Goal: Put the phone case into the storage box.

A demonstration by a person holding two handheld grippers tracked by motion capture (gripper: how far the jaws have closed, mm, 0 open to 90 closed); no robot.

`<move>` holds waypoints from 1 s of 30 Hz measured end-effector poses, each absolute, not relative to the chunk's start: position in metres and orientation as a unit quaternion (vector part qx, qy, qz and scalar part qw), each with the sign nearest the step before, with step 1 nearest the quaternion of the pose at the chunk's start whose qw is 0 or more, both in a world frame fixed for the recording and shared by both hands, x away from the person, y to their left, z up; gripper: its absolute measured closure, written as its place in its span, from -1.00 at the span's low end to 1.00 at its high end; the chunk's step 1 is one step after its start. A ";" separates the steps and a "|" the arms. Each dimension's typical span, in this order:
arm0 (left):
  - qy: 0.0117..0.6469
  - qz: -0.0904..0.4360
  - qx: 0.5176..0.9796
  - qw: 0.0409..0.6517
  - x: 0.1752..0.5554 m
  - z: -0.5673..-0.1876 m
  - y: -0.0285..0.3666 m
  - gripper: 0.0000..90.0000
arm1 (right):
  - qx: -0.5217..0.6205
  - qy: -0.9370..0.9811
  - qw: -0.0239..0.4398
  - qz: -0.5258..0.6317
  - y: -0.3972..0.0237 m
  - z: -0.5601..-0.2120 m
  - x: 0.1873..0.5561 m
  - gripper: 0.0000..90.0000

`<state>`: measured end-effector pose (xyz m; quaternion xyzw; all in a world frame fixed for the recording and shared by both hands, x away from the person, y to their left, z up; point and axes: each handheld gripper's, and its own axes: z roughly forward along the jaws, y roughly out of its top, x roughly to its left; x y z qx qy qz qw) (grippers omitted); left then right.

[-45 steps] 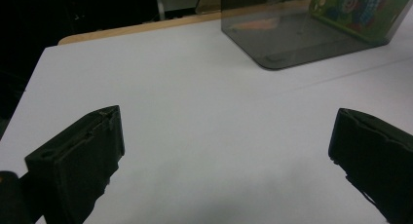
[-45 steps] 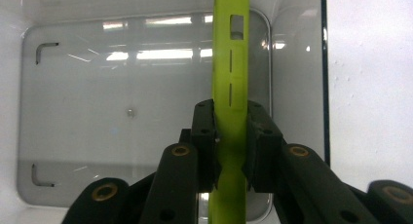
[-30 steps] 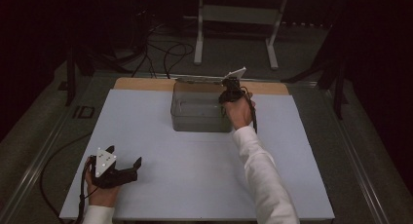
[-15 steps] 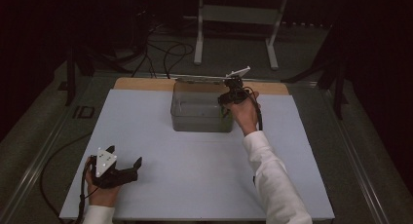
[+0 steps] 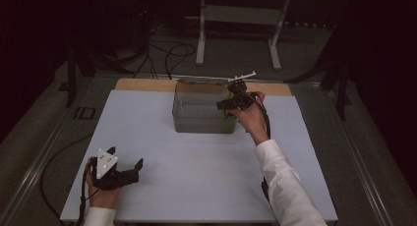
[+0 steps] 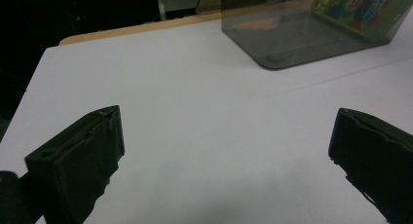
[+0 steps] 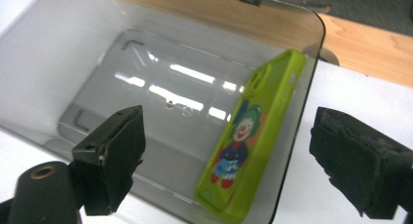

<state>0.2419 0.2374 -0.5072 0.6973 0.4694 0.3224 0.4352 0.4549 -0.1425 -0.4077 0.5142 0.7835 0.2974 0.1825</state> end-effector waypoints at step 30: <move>0.474 0.302 0.691 0.455 0.244 -0.503 0.244 -1.00 | 0.416 0.776 0.256 0.399 -0.196 -0.445 0.356 -0.77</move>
